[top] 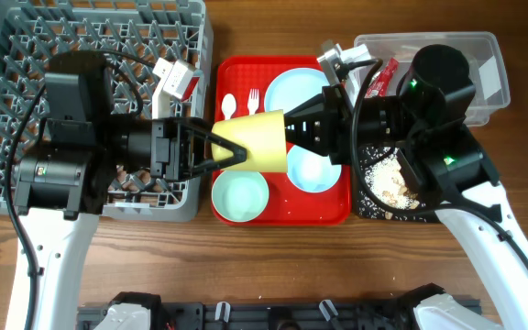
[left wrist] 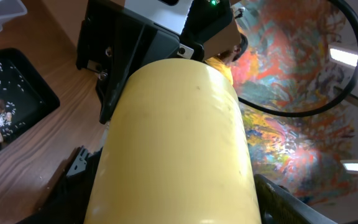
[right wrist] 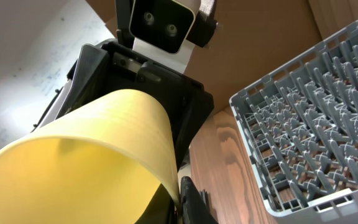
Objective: Sort waste into correct bins and load items into the dishwasher rack
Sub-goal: 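Carry the yellow cup over the rack and set it down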
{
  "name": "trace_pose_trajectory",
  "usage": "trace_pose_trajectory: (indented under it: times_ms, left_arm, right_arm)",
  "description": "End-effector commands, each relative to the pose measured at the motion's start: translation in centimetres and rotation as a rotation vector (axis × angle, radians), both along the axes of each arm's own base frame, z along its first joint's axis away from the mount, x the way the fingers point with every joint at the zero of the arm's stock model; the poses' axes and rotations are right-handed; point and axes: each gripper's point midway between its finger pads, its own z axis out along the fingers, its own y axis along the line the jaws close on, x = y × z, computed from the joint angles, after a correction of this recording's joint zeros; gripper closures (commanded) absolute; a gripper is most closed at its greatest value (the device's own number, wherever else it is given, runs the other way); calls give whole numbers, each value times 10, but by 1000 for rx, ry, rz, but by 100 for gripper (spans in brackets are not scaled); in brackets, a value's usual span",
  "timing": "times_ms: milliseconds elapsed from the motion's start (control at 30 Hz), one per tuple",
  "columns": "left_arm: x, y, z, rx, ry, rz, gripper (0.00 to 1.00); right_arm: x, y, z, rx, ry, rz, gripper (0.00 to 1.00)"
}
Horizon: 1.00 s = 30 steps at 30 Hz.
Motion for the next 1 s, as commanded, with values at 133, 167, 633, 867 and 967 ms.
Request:
trace_pose_trajectory:
  times_ms: [133,167,633,867,967]
  left_arm:
    - [-1,-1,3,-1,-23,-3,37]
    - [-1,-1,3,-1,-23,-3,37]
    - [91,71,-117,711,41,707,36]
    - [77,158,-192,1254,244,927,40]
    - [71,180,-225,1422,375,954,41]
  right_arm:
    - [-3,0,0,3,6,39,79]
    - [-4,-1,0,4,5,47,58]
    - [39,-64,-8,-29,108,-218,32]
    - [64,-119,-154,-578,537,-784,28]
    - [59,-118,-160,-608,551,-778,28]
